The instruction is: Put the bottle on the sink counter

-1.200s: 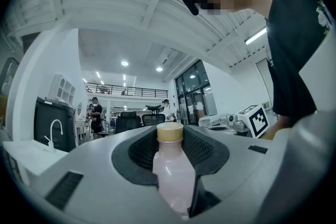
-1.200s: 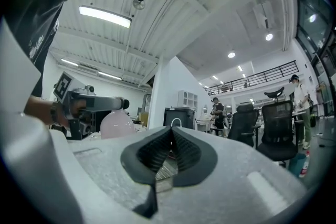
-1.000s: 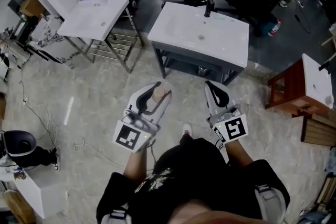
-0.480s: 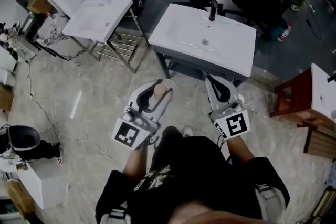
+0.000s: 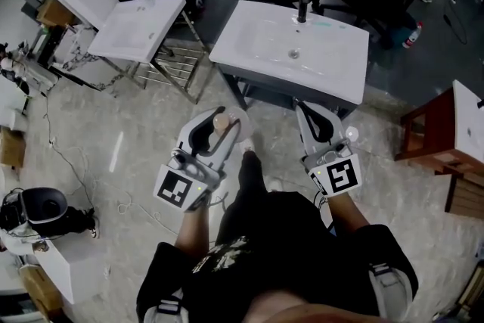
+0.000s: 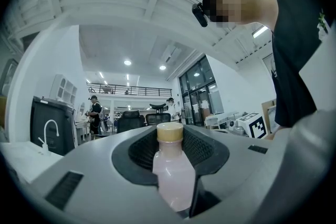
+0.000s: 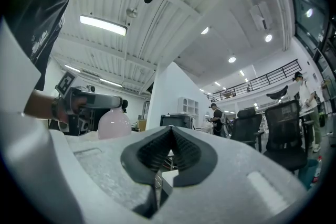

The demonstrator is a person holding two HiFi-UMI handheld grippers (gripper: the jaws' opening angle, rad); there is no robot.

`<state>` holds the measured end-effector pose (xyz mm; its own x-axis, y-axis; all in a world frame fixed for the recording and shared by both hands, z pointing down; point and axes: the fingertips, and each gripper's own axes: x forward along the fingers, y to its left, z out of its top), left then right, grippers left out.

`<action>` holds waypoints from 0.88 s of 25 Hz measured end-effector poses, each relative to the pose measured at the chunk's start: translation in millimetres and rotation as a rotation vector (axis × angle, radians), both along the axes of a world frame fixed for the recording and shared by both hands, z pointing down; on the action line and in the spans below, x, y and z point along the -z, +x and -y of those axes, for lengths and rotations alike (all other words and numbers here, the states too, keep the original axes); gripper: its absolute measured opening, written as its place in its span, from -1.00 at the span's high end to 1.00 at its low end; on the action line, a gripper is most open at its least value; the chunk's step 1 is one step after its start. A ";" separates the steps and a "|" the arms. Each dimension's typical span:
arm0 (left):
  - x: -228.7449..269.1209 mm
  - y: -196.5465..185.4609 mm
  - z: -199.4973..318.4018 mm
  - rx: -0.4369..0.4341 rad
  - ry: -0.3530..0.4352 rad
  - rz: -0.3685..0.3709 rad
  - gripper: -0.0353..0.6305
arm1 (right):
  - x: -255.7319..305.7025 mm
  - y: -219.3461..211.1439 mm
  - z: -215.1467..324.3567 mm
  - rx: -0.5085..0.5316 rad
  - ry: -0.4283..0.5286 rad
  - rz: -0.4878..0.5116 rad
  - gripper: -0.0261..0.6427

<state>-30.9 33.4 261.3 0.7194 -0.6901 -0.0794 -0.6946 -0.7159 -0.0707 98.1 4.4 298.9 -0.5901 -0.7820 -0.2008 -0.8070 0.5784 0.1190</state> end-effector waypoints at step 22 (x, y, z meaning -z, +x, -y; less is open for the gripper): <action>-8.9 13.6 59.9 -0.059 -0.016 0.030 0.44 | -17.3 1.4 54.5 -0.031 -0.034 0.016 0.94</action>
